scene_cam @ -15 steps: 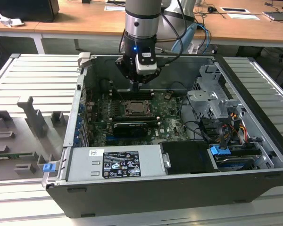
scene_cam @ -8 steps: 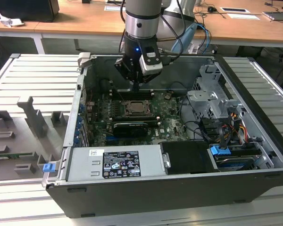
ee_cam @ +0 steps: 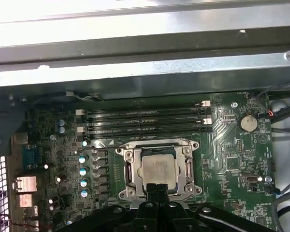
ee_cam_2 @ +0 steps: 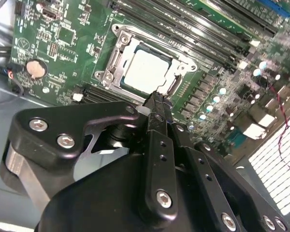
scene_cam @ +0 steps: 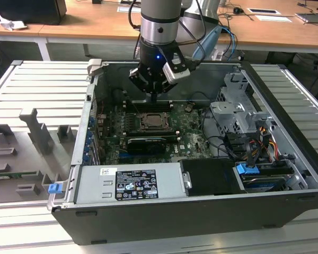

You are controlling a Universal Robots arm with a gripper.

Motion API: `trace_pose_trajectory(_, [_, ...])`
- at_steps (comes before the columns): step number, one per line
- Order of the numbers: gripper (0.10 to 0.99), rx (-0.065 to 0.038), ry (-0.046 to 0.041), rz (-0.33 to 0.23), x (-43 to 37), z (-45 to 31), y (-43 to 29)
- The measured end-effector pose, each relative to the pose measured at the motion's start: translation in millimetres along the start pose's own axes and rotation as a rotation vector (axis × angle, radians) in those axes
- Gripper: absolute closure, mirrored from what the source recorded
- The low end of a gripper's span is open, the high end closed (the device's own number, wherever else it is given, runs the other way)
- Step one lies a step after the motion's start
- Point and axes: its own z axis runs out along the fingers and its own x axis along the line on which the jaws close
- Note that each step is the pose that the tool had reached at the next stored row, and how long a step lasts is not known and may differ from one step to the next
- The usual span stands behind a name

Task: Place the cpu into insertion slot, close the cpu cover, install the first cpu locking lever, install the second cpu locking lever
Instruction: 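Install the first cpu locking lever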

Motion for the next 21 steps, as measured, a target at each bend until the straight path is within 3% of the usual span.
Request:
trace_pose_trajectory(11, [0.98,0.001,-0.0015,-0.154,0.0,0.5,0.0])
trace_pose_trajectory(16, [0.98,0.001,-0.0165,-0.162,3.6,2.8,-0.3])
trace_pose_trajectory(19, [0.98,0.001,-0.0184,-0.151,10.5,3.3,-0.6])
trace_pose_trajectory(21, [0.98,0.001,-0.0191,-0.123,10.7,3.7,-0.7])
